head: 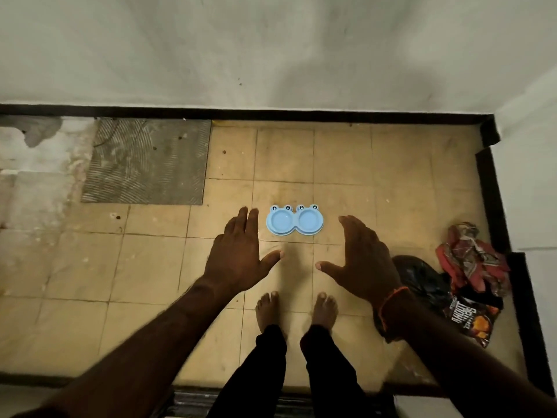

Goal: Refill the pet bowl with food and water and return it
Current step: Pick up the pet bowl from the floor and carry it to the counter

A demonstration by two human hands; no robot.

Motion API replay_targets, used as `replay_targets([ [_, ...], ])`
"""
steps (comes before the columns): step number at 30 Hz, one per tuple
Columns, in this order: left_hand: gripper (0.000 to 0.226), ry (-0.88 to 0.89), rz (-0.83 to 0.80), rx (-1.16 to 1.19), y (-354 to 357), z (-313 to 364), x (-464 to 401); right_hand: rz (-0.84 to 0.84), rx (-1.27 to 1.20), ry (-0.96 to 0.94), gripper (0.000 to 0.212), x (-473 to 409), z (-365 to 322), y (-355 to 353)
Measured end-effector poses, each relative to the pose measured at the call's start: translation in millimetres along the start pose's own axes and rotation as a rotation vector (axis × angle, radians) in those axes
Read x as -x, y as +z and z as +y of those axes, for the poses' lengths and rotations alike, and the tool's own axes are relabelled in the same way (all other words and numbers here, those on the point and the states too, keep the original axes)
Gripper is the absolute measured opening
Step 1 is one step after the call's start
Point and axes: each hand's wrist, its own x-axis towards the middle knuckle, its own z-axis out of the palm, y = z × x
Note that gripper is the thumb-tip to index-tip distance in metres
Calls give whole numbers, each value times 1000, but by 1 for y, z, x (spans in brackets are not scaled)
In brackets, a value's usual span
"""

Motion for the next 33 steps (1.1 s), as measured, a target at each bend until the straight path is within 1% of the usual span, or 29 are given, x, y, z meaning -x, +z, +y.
replay_targets([
  [3,105,-31,-29,-21,65,-16,-64,-35,-19,10,114,-69,31,62],
  [6,105,-67,-94,-58,142,-34,-123,-104,-25,24,116,-135,65,135],
  [9,108,-76,-187,-110,214,-50,-174,-151,16,33,117,-191,98,203],
  [12,113,-72,-229,-137,279,-66,-223,-190,46,51,119,-242,128,265],
  [15,120,-80,-240,-114,340,-80,-270,-204,74,100,122,-288,156,320],
  [18,136,-99,-234,-45,386,-95,-307,-217,84,141,126,-325,178,361],
  [21,151,-149,-219,46,421,-109,-333,-241,86,156,134,-356,196,391],
  [24,157,-185,-222,92,440,-115,-347,-218,83,136,137,-372,205,408],
  [26,153,-181,-174,83,450,-115,-351,-176,87,117,133,-376,208,417],
  [30,130,-193,-17,102,462,-114,-355,-82,51,116,124,-377,213,428],
  [33,121,-168,13,113,455,-113,-355,-76,-38,125,125,-373,217,426],
])
